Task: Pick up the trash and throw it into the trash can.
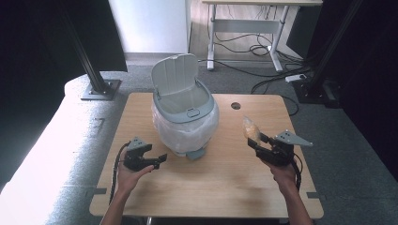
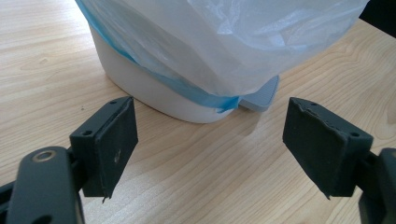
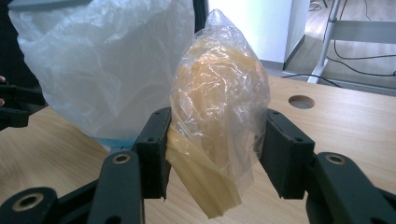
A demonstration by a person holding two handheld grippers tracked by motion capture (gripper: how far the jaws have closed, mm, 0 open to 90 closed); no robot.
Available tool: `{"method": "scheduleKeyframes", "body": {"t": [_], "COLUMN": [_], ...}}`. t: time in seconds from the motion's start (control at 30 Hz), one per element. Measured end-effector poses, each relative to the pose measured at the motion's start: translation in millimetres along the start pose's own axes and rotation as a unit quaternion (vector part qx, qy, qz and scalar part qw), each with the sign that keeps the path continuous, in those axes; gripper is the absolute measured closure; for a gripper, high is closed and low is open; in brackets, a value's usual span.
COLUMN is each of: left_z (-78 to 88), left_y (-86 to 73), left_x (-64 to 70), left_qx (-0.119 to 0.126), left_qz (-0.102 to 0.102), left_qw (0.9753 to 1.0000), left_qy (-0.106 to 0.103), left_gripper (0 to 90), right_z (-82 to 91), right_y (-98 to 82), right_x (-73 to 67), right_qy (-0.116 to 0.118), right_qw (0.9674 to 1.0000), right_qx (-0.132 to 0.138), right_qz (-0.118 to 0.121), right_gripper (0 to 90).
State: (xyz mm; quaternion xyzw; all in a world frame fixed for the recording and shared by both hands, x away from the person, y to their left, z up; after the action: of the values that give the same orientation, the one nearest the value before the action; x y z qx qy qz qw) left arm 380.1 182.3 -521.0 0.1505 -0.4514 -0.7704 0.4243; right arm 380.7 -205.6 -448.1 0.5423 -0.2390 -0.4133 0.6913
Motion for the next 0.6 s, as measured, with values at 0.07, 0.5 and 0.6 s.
{"method": "scheduleKeyframes", "body": {"t": [0.07,0.5,0.6], "left_z": [-0.3,-0.2,-0.8], "left_y": [-0.1,-0.1,-0.6], "left_x": [0.2,0.1,0.3], "left_qx": [-0.001,0.0,-0.002], "left_qz": [0.0,0.001,0.001], "left_qw": [1.0,1.0,1.0], "left_qy": [0.0,-0.002,-0.002], "left_gripper": [17.8,17.8,17.8], "right_z": [-0.1,-1.3,-2.3], "right_y": [3.6,28.6,35.0], "right_x": [-1.0,-10.2,-12.9], "right_qy": [0.001,0.016,0.02], "right_qw": [1.0,0.9998,0.9997], "right_qx": [0.001,0.01,0.013], "right_qz": [0.0,0.005,0.008], "right_gripper": [47.9,48.0,48.0]}}
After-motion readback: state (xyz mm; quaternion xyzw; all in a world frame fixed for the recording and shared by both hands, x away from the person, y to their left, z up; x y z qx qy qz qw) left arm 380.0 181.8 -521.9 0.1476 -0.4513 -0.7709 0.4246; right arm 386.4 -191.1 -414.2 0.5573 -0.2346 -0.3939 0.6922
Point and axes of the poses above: each handheld gripper's, and its own axes: z roughly backward along the jaws, y roughly out of its top, x roughly to its right, the point moved 7 cm from there along -z, roughly forward along the jaws, and after that the axes turned 1 degree about x, right-handed, at the moved point
